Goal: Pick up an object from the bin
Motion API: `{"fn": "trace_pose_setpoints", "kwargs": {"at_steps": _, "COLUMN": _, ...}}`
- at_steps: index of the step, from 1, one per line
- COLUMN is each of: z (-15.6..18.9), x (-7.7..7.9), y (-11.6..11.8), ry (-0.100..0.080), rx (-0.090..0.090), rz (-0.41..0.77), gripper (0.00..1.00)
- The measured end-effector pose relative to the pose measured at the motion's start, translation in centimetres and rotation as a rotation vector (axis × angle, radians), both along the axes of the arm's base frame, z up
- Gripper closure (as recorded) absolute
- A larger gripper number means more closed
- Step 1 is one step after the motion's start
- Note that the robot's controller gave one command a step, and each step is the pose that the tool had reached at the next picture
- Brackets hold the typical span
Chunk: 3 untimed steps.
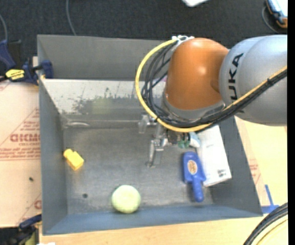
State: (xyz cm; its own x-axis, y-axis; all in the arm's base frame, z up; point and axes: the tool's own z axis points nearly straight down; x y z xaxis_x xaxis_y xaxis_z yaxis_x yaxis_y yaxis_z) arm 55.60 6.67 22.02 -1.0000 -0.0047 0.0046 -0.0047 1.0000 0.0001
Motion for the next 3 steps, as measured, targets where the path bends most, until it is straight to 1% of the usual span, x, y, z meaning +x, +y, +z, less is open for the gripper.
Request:
{"fn": "trace_pose_setpoints", "kwargs": {"at_steps": 1, "z": 0.5, "x": 0.1, "y": 0.0, "ry": -0.008, "rx": 0.001, "rz": -0.002, "gripper": 0.00}}
{"fn": "trace_pose_setpoints", "kwargs": {"at_steps": 2, "z": -3.5, "x": -0.8, "y": -6.8, "ry": 0.001, "rx": -0.002, "rz": 0.073, "gripper": 0.00}}
{"fn": "trace_pose_setpoints", "kwargs": {"at_steps": 3, "z": -0.6, "x": -1.9, "y": -2.9, "ry": -0.015, "rx": 0.003, "rz": -0.036, "gripper": 0.00}}
